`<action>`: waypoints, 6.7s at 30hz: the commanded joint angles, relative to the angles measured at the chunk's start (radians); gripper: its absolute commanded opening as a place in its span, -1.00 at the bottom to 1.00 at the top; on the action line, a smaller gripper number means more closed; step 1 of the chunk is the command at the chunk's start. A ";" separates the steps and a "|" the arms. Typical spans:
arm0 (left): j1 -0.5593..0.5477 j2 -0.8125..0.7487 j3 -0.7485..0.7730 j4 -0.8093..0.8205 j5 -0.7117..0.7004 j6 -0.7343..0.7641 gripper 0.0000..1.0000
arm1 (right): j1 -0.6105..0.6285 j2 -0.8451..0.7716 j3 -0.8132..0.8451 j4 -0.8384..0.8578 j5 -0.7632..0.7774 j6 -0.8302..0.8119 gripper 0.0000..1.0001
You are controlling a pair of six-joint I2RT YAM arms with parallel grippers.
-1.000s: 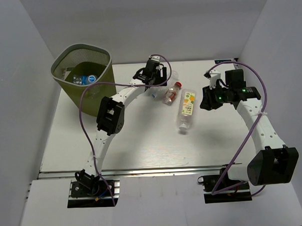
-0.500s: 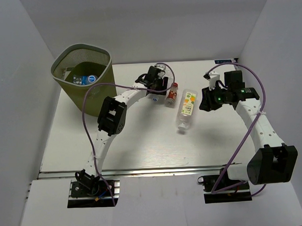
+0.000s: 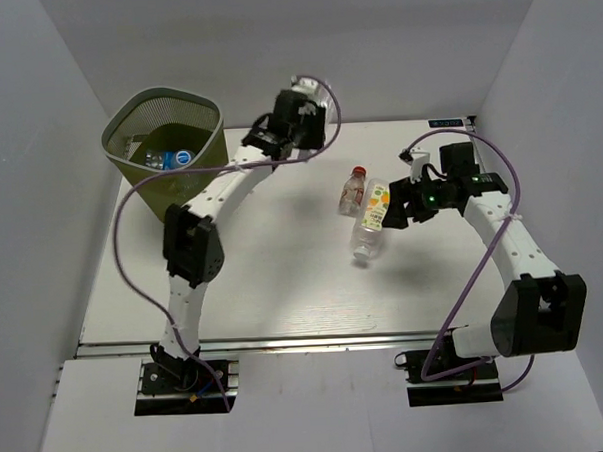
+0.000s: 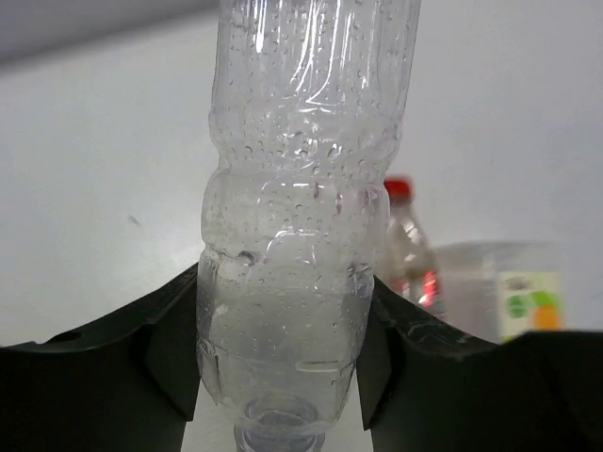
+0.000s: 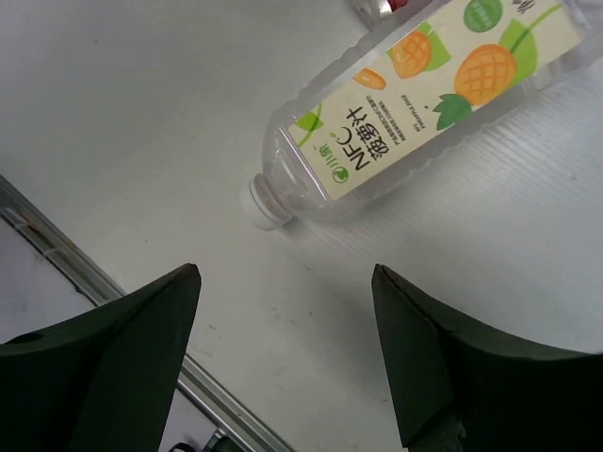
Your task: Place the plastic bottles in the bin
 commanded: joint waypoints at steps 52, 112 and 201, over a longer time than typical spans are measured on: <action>0.335 -0.893 -0.408 -0.067 0.224 0.111 0.99 | 0.196 0.085 -0.249 0.264 -0.093 0.466 0.76; 0.315 -1.454 -1.293 -0.059 0.651 -0.106 0.99 | 0.273 -0.226 -0.398 0.626 0.453 0.514 -1.00; -0.129 0.184 0.046 0.055 0.015 0.125 0.99 | -0.186 -0.093 0.023 0.011 0.032 0.178 0.80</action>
